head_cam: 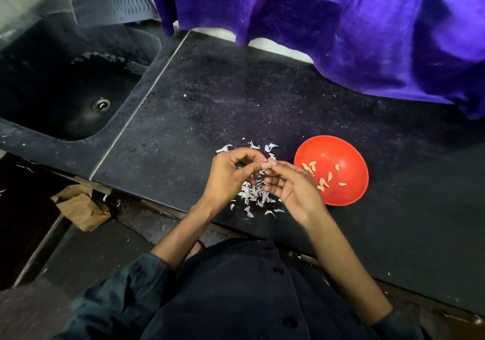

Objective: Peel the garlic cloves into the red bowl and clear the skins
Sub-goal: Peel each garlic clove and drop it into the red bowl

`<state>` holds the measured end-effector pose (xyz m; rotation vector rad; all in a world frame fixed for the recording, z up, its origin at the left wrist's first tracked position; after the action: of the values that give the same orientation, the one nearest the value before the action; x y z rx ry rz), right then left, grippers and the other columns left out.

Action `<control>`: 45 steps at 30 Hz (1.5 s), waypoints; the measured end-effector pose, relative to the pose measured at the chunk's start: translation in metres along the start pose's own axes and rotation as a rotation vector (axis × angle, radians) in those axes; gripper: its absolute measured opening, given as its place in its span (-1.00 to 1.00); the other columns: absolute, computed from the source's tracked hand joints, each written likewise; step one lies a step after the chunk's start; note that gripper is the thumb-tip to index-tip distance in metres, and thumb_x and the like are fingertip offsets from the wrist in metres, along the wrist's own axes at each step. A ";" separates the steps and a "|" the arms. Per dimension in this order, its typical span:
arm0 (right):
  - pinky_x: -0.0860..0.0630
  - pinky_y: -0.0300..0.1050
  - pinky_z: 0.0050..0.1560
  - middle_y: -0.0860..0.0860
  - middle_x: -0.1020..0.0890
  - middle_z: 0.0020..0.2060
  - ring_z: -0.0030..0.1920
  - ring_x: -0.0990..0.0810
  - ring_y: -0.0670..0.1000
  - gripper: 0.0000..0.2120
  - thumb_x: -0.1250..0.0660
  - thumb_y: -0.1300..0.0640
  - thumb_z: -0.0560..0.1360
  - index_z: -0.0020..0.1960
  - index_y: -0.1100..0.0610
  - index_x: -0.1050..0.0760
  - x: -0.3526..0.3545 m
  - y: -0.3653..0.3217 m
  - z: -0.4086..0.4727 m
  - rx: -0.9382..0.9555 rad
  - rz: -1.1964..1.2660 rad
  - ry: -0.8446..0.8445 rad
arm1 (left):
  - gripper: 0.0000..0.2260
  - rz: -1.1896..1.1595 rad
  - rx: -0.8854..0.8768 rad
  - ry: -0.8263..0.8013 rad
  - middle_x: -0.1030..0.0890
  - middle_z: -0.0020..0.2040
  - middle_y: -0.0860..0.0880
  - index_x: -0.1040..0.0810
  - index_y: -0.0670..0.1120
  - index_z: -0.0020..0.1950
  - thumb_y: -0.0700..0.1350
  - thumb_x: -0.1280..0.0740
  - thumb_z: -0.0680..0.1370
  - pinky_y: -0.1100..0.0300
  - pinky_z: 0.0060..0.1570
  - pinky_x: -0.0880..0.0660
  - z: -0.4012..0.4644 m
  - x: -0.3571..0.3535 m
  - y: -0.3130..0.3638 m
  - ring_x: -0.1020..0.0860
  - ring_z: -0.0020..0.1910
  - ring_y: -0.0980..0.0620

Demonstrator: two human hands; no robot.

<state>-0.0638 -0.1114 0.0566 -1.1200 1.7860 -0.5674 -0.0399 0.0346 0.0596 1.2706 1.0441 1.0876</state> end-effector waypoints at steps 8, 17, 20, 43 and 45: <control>-0.46 -0.29 -0.47 0.03 -0.55 -0.38 -0.44 -0.48 -0.10 -0.86 -0.30 0.25 0.38 -0.08 0.21 -0.55 -0.004 0.005 0.000 -0.324 0.205 -0.033 | -0.97 0.025 -0.041 -0.060 -0.59 -0.23 0.08 -0.64 -0.11 -0.17 -0.18 -0.47 0.44 0.18 -0.36 -0.57 0.001 0.000 0.004 -0.56 -0.32 0.09; -0.43 -0.32 -0.49 0.05 -0.51 -0.36 -0.45 -0.44 -0.11 -0.88 -0.30 0.29 0.35 -0.20 0.25 -0.62 -0.008 0.010 0.006 -0.408 0.351 -0.020 | -0.99 0.150 -0.151 0.077 -0.63 -0.20 -0.05 -0.67 -0.19 -0.15 -0.27 -0.47 0.46 0.23 -0.35 -0.53 0.000 -0.003 0.000 -0.57 -0.32 0.05; -0.44 -0.32 -0.49 0.05 -0.52 -0.36 -0.44 -0.44 -0.11 -0.86 -0.30 0.30 0.35 -0.29 0.25 -0.64 -0.009 0.010 0.005 -0.425 0.384 -0.009 | -0.97 0.230 -0.203 0.066 -0.62 -0.21 -0.06 -0.66 -0.20 -0.16 -0.25 -0.45 0.48 0.08 -0.30 -0.57 0.002 -0.003 0.000 -0.58 -0.30 -0.01; -0.61 -0.15 -0.17 0.12 -0.65 -0.08 -0.15 -0.62 -0.01 -0.78 -0.36 0.22 0.44 0.07 0.20 -0.60 -0.004 -0.005 -0.002 0.045 -0.011 -0.026 | -0.90 0.123 0.017 -0.060 -0.45 -0.38 0.11 -0.48 -0.09 -0.12 -0.18 -0.30 0.60 0.20 -0.55 -0.46 0.004 0.003 0.012 -0.41 -0.50 0.11; -0.58 -0.18 -0.12 0.10 -0.68 -0.03 -0.06 -0.62 -0.01 -0.82 -0.36 0.29 0.48 0.07 0.22 -0.62 -0.002 -0.013 -0.001 0.218 -0.210 -0.001 | -0.91 0.090 0.068 -0.097 -0.41 -0.46 0.11 -0.47 -0.17 -0.10 -0.23 -0.28 0.61 0.25 -0.58 -0.44 0.004 0.003 0.013 -0.38 -0.54 0.15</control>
<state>-0.0589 -0.1158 0.0678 -1.1606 1.5722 -0.8643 -0.0357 0.0372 0.0726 1.4222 0.9658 1.0547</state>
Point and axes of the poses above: each hand's wrist, its own z-axis towards the middle knuckle, its own x-axis out of the back of the hand, y = z × x, the point moved 2 cm from there along z, towards the middle knuckle
